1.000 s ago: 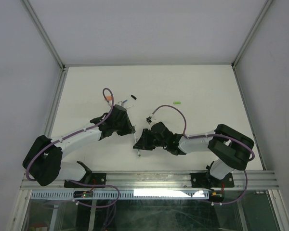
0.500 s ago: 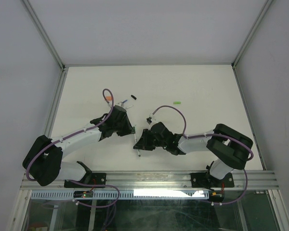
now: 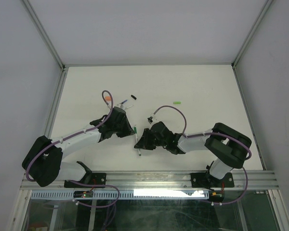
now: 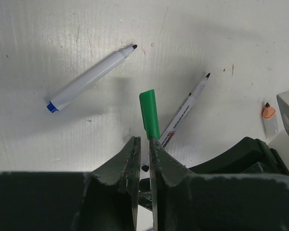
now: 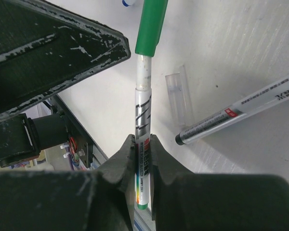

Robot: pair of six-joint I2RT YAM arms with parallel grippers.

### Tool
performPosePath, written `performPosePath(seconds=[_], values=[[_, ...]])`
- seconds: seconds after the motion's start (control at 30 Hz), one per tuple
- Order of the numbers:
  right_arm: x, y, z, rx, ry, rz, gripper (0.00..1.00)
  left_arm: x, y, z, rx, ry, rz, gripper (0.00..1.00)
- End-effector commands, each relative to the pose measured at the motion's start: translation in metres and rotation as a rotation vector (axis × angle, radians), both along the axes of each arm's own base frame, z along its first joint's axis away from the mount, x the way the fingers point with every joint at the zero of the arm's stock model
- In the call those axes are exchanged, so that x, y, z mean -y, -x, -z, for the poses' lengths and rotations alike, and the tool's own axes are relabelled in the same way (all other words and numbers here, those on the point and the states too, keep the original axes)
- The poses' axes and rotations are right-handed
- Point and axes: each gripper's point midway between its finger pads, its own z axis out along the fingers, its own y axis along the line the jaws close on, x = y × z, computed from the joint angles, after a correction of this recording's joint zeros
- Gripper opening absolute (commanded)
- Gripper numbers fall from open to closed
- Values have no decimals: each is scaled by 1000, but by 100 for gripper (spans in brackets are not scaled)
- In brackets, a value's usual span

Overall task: Insert the pens into the pen caps
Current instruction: Insert the pen cap onto the pen, then press the pen cap onto the pen.

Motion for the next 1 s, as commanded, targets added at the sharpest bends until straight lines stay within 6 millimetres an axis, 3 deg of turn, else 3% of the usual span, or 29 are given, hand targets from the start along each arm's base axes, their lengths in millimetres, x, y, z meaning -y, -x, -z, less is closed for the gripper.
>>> performPosePath(seconds=[0.0, 0.23, 0.57, 0.8, 0.97], values=[[-10, -10, -12, 29, -48, 16, 0, 7, -8, -21, 55, 71, 0, 13], [-7, -9, -10, 52, -45, 9, 0, 7, -12, -37, 105, 91, -12, 16], [0, -14, -30, 181, -84, -7, 0, -5, -25, -90, 252, 129, -84, 39], [4, -19, -63, 361, -131, -41, 0, -12, -33, -139, 369, 166, -127, 58], [9, -23, -95, 505, -165, -62, 0, -13, -37, -166, 421, 204, -143, 64]])
